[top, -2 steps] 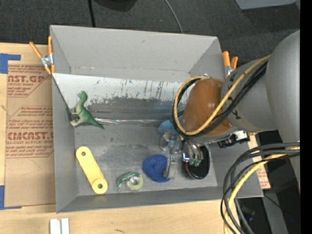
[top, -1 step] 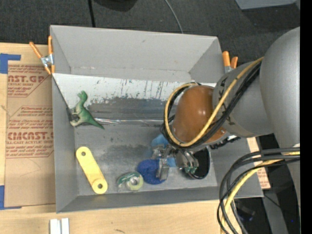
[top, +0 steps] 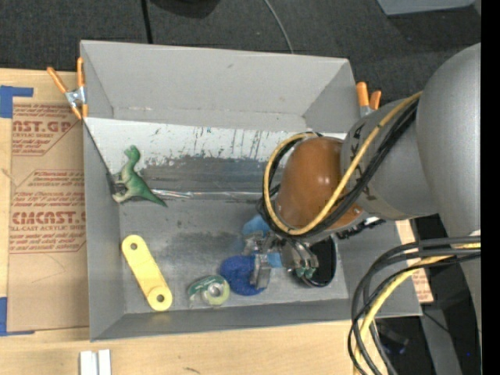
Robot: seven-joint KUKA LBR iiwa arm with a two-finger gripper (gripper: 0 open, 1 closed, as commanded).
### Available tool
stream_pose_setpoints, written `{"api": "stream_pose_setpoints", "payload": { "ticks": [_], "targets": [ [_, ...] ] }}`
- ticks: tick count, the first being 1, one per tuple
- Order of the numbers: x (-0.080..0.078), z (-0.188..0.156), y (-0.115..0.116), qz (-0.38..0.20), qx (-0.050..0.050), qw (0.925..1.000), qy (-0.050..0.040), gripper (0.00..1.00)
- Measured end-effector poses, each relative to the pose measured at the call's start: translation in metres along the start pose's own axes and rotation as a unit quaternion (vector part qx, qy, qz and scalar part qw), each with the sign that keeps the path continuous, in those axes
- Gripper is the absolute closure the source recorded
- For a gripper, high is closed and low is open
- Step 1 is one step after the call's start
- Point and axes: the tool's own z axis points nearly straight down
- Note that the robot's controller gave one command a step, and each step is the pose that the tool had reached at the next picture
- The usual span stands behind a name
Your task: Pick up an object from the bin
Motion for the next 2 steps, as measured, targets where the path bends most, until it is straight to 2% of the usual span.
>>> {"api": "stream_pose_setpoints", "payload": {
  "ticks": [1,2],
  "targets": [
    [0.0,-0.001,0.0,0.0,0.0,1.0,0.0002,1.0],
    [0.012,0.0,-0.022,-0.073,-0.002,0.9973,-0.0012,1.0]
  ]
}}
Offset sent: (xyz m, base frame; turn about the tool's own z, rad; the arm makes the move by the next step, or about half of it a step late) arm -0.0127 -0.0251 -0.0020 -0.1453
